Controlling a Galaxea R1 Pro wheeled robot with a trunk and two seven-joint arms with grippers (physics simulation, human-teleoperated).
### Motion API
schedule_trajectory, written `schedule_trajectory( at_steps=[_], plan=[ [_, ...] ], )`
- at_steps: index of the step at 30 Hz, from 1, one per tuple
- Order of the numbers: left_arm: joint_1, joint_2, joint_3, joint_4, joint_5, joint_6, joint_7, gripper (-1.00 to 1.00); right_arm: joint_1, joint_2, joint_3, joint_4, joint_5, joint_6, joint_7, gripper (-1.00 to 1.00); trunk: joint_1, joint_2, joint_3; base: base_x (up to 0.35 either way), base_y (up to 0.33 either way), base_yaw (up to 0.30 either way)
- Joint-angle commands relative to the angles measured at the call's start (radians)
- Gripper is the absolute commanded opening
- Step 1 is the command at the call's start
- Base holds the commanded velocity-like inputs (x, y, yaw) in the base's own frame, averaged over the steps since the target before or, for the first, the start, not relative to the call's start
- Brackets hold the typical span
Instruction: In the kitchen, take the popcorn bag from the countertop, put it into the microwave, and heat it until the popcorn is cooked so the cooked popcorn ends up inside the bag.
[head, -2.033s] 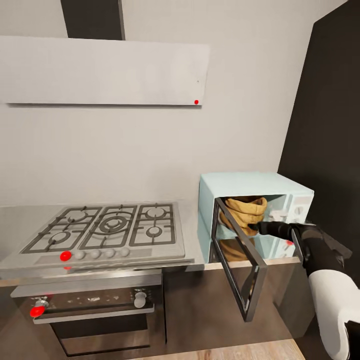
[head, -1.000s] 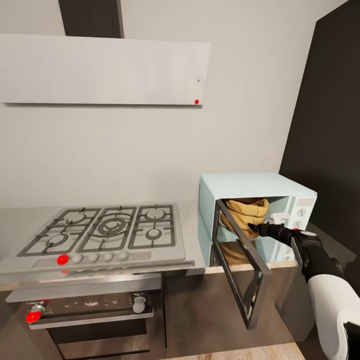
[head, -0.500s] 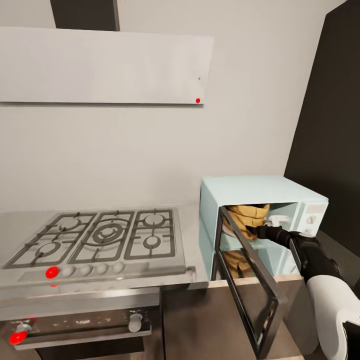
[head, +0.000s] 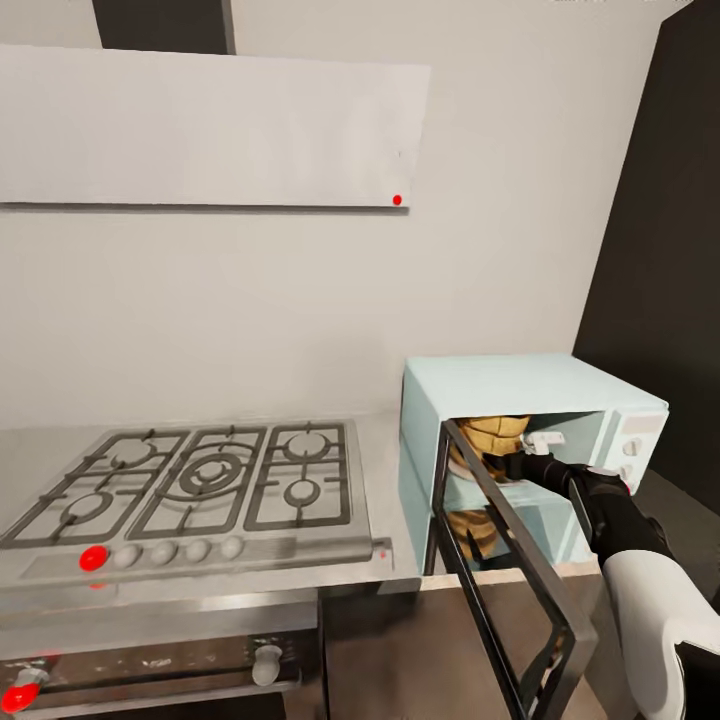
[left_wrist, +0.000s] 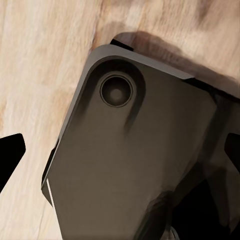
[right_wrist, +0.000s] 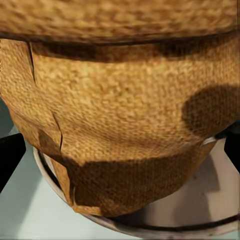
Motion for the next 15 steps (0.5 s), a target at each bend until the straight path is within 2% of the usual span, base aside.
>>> schedule_trajectory(
  at_steps=[1,15],
  plan=[
    [0.0,0.0,0.005,0.0,0.001,-0.002,0.0,1.0,-0.001,0.001,-0.005,-0.001,0.009,0.003,0.008,1.0,0.0,-0.001,-0.001,-0.127,0.0,0.0],
    [0.0,0.0,0.005,0.0,0.002,-0.002,0.0,1.0,-0.001,0.0,-0.004,-0.001,0.015,0.002,0.003,1.0,0.0,-0.001,-0.001,-0.313,0.0,0.0]
  ],
)
